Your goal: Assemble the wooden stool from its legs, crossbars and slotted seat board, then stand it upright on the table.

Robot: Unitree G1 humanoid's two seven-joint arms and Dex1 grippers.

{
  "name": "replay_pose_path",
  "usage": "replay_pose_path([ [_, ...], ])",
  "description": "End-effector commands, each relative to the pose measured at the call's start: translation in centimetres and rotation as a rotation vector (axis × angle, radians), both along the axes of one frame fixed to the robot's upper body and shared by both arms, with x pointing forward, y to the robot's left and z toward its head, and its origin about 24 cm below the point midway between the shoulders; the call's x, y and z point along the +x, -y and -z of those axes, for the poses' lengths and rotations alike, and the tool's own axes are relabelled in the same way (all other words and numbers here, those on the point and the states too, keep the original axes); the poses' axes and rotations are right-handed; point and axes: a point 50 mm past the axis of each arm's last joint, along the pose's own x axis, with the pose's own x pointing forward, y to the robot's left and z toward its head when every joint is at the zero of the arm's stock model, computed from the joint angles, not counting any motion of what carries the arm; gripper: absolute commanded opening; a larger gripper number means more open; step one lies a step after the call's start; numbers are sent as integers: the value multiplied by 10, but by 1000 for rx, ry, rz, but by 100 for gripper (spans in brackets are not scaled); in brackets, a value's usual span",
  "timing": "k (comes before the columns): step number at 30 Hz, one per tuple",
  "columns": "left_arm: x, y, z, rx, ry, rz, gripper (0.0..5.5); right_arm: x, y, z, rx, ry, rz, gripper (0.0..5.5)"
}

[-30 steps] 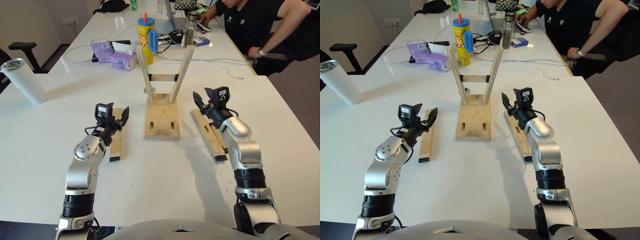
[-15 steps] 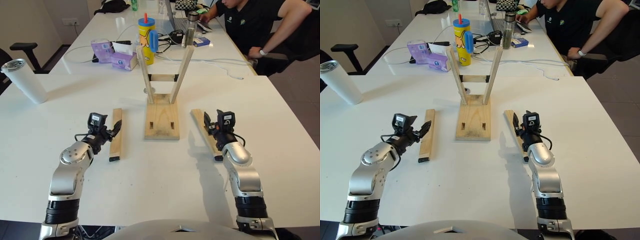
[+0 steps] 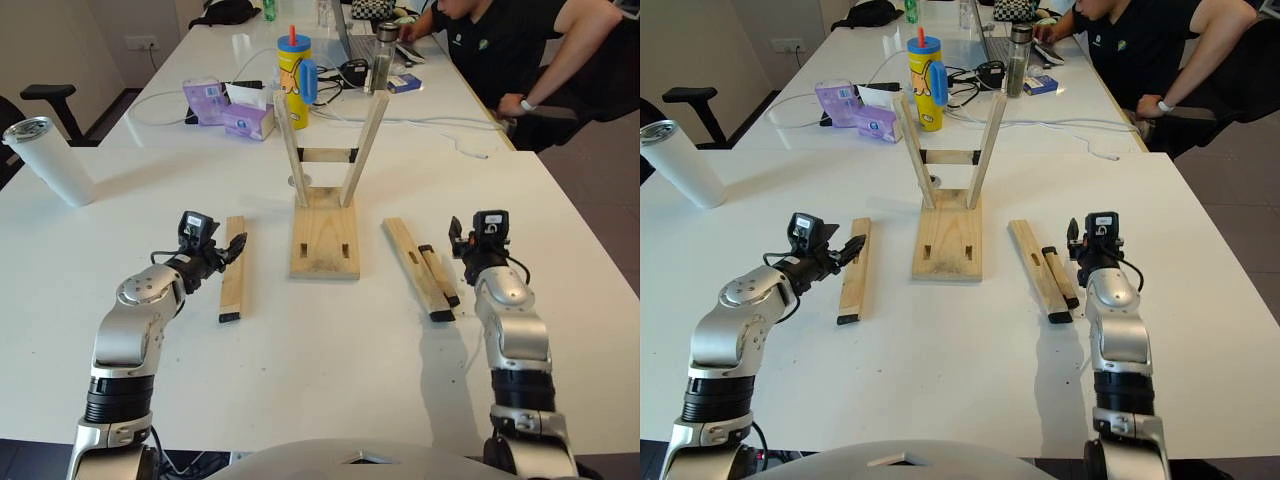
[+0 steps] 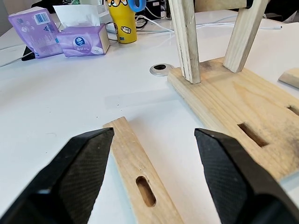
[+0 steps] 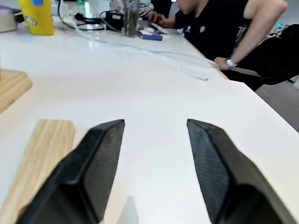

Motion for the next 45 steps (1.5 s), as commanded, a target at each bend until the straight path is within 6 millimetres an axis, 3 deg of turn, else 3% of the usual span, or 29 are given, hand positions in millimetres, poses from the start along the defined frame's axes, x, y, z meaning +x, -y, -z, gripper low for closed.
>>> replay_pose_path([
  [1, -8, 6, 6, -39, 27, -83, 321, 4, -4, 17, -125, -222, -289, 249],
  [6, -18, 17, 15, -88, 40, -141, 321, 11, -5, 13, -272, -320, -502, 249],
  [11, -21, 19, 18, -110, 60, -202, 321, 14, -21, 5, -275, -312, -643, 249],
  [20, -19, 17, 17, -122, 87, -226, 321, 24, -8, 6, -266, -301, -424, 249],
  [25, -18, 10, 13, -97, 88, -219, 321, 0, 6, 30, -95, -436, -263, 249],
  [31, -20, -2, 8, -60, 74, -205, 321, -33, -4, 58, 80, -581, -183, 249],
  [38, -19, -1, 5, -37, 58, -168, 321, -49, -5, 66, 166, -616, -101, 249],
  [42, -18, -2, 5, -37, 58, -168, 321, -36, -10, 55, 125, -487, -126, 249],
  [45, -16, -1, 4, -43, 68, -175, 321, -17, -12, 31, 70, -260, -160, 249],
])
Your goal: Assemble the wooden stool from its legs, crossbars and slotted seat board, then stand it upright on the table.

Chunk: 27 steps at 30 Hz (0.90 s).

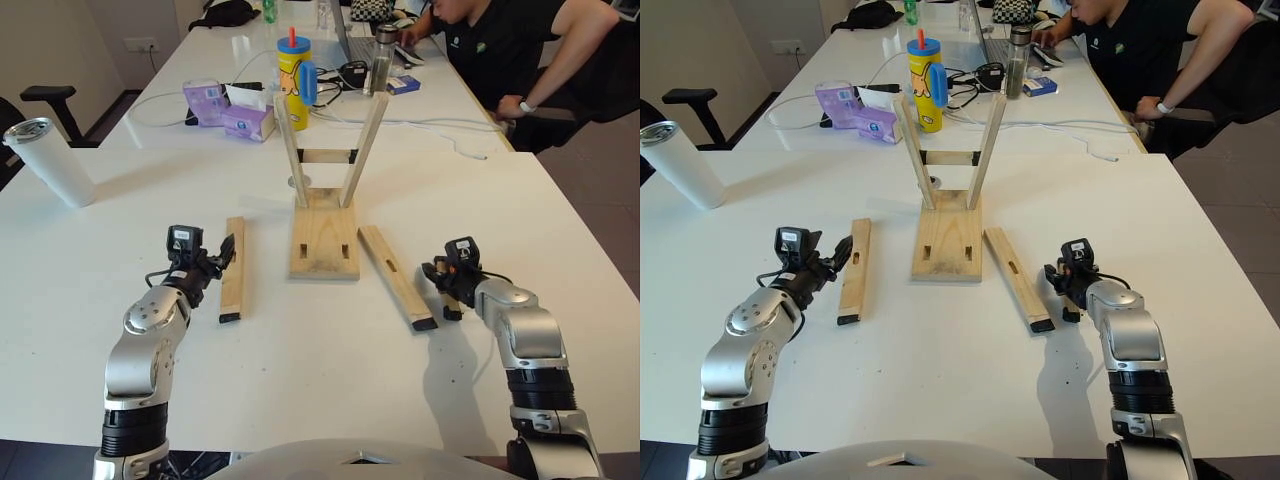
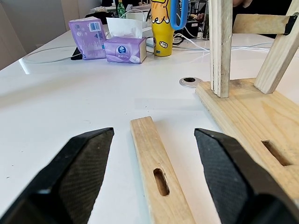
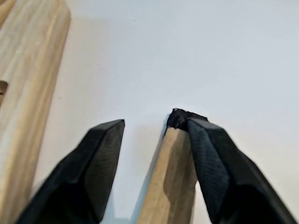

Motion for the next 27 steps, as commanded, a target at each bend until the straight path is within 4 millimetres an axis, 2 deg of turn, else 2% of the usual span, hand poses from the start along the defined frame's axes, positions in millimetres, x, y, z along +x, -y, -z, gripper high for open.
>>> replay_pose_path([
  [1, 4, 1, -4, -1, 20, -2, 321, 10, -2, -5, 3, 141, -2, 249],
  [4, 4, 2, -3, -11, 27, -17, 321, 19, 5, -17, -3, 219, 24, 249],
  [9, 1, 4, 1, -27, 34, -43, 321, 23, 15, -26, 11, 206, 77, 249],
  [14, -3, 7, 5, -43, 36, -69, 321, 12, 22, -22, 78, 17, 159, 249],
  [17, -4, 8, 5, -50, 42, -89, 321, 6, 19, -24, 117, -68, 176, 249],
  [27, 0, 11, 5, -57, 62, -97, 321, -1, 8, -13, 167, -202, 183, 249],
])
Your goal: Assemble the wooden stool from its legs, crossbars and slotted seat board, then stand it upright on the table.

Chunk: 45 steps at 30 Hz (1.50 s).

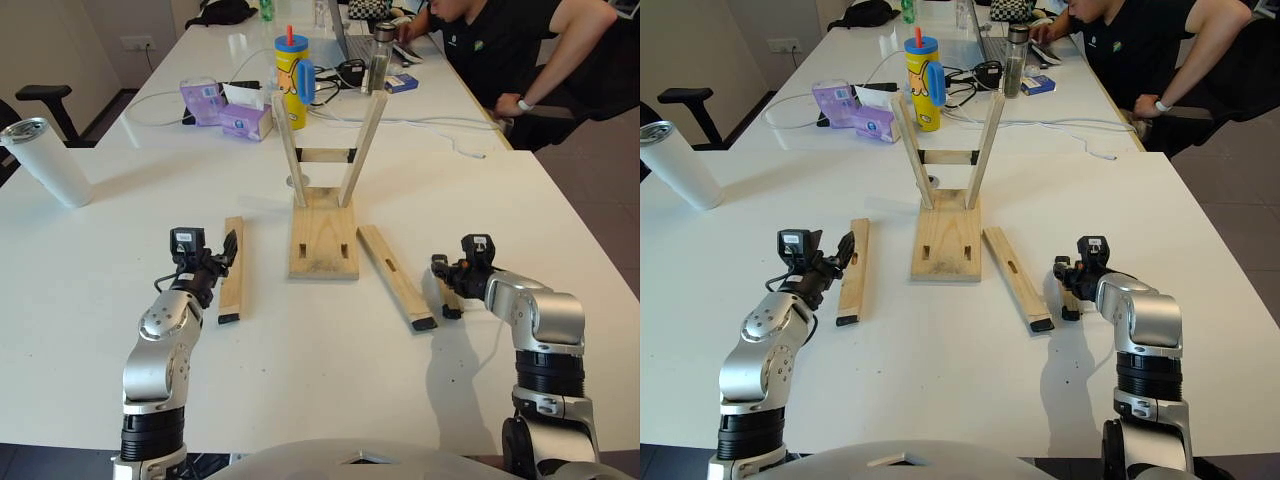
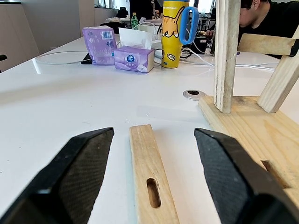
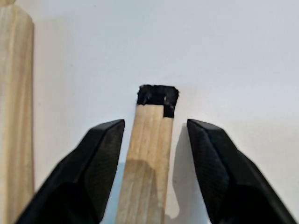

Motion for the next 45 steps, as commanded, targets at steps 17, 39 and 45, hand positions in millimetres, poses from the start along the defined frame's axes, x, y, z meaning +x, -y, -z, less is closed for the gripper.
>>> replay_pose_path([
  [17, 2, 0, 2, 16, -8, 23, 323, -15, -9, 22, 33, -96, -2, 128],
  [39, 5, 67, -71, -781, 176, 468, 323, 17, -117, -104, -64, 970, -812, 128],
  [45, 7, 75, -81, -896, 189, 498, 323, 13, -133, -108, 10, 998, -883, 128],
])
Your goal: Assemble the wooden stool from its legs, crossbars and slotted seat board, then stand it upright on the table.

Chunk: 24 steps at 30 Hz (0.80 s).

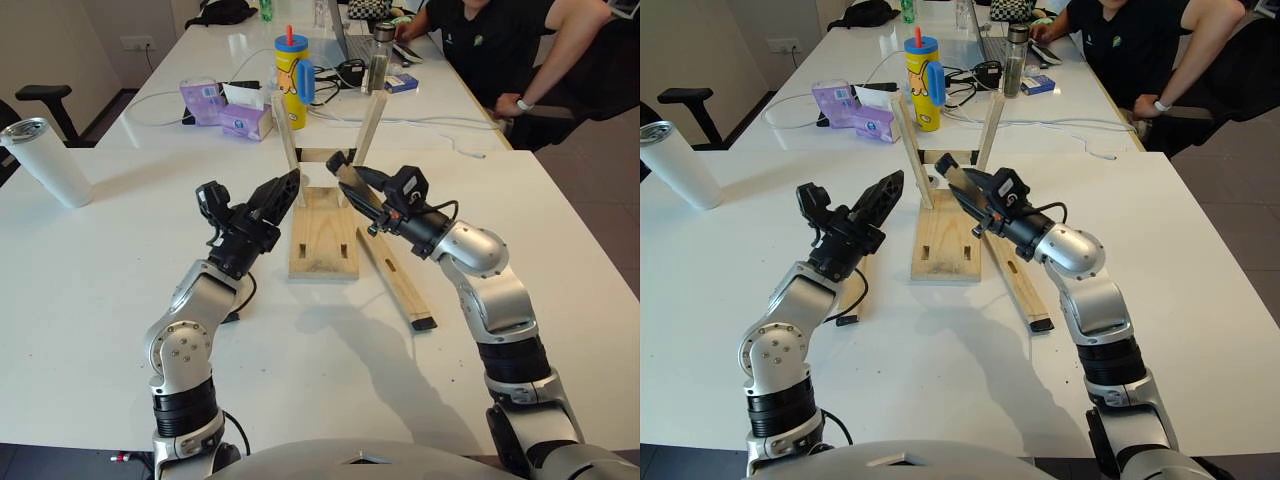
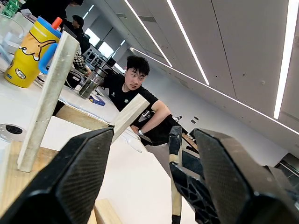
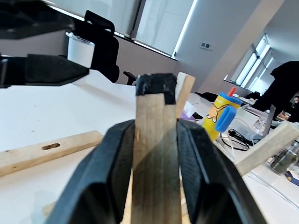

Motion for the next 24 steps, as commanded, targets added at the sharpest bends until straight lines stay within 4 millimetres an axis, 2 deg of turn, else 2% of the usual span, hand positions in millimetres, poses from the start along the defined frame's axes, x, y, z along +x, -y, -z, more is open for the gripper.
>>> replay_pose_path([
  [1, 2, 6, -11, -71, 14, 27, 323, -4, -12, -10, 21, 30, -74, 128],
  [8, 2, 20, -12, -78, -1, 102, 323, -8, -23, -12, 57, 27, -129, 128],
  [14, 4, 22, -11, -69, -2, 111, 323, -9, -27, -16, 86, 19, -154, 128],
  [24, 4, 22, -13, -68, 9, 111, 164, -9, -27, -16, 76, 19, -162, 128],
])
